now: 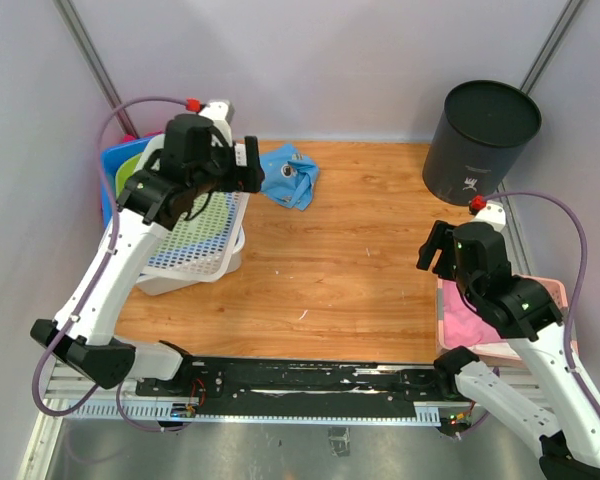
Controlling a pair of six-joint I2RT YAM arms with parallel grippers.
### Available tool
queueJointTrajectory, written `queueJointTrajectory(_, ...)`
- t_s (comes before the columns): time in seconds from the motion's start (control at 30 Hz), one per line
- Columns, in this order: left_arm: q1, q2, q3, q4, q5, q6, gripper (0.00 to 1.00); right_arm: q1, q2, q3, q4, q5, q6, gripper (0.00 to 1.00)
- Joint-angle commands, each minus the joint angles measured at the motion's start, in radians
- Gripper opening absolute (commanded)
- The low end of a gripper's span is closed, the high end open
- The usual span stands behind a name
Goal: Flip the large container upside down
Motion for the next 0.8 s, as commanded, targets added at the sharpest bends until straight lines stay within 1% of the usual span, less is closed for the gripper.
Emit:
queueJointTrajectory(0.0, -0.060, -0.001, -0.095, -0.069, -0.139, 0.049, 0.99, 0.012, 0.009, 0.020, -0.006, -0.018, 0.020, 0.73)
queueJointTrajectory(0.07, -0.073, -0.003, -0.143, -0.067, -0.145, 0.037, 0.98, 0.013, 0.011, 0.016, -0.006, -0.021, 0.027, 0.73)
queueJointTrajectory(0.13, -0.091, 0.002, -0.177, -0.065, -0.157, 0.027, 0.92, 0.013, 0.010, 0.012, -0.004, -0.023, 0.029, 0.73)
queueJointTrajectory(0.17, -0.100, 0.006, -0.188, -0.064, -0.169, 0.022, 0.87, 0.013, 0.010, 0.012, -0.003, -0.025, 0.030, 0.73)
queueJointTrajectory(0.23, -0.108, 0.021, -0.195, -0.061, -0.198, 0.016, 0.75, 0.013, 0.011, 0.013, -0.002, -0.026, 0.033, 0.73)
queueJointTrajectory(0.3, -0.113, 0.045, -0.185, -0.060, -0.197, 0.022, 0.62, 0.013, 0.013, 0.015, 0.001, -0.028, 0.034, 0.73)
queueJointTrajectory(0.4, -0.120, 0.075, -0.160, -0.062, -0.193, 0.036, 0.40, 0.013, 0.012, 0.022, 0.000, -0.031, 0.034, 0.72)
queueJointTrajectory(0.43, -0.123, 0.080, -0.147, -0.064, -0.193, 0.037, 0.30, 0.013, 0.009, 0.023, 0.000, -0.030, 0.034, 0.72)
queueJointTrajectory(0.5, -0.128, 0.086, -0.115, -0.066, -0.187, 0.040, 0.17, 0.013, 0.001, 0.023, -0.002, -0.026, 0.034, 0.72)
queueJointTrajectory(0.6, -0.138, 0.095, -0.027, -0.075, -0.168, 0.041, 0.02, 0.013, -0.007, 0.030, -0.004, -0.015, 0.030, 0.71)
queueJointTrajectory(0.63, -0.140, 0.104, 0.016, -0.084, -0.154, 0.040, 0.01, 0.013, -0.007, 0.035, -0.007, -0.011, 0.027, 0.70)
queueJointTrajectory(0.77, -0.144, 0.155, 0.235, -0.121, -0.049, 0.019, 0.00, 0.012, -0.003, 0.088, -0.035, 0.029, 0.001, 0.70)
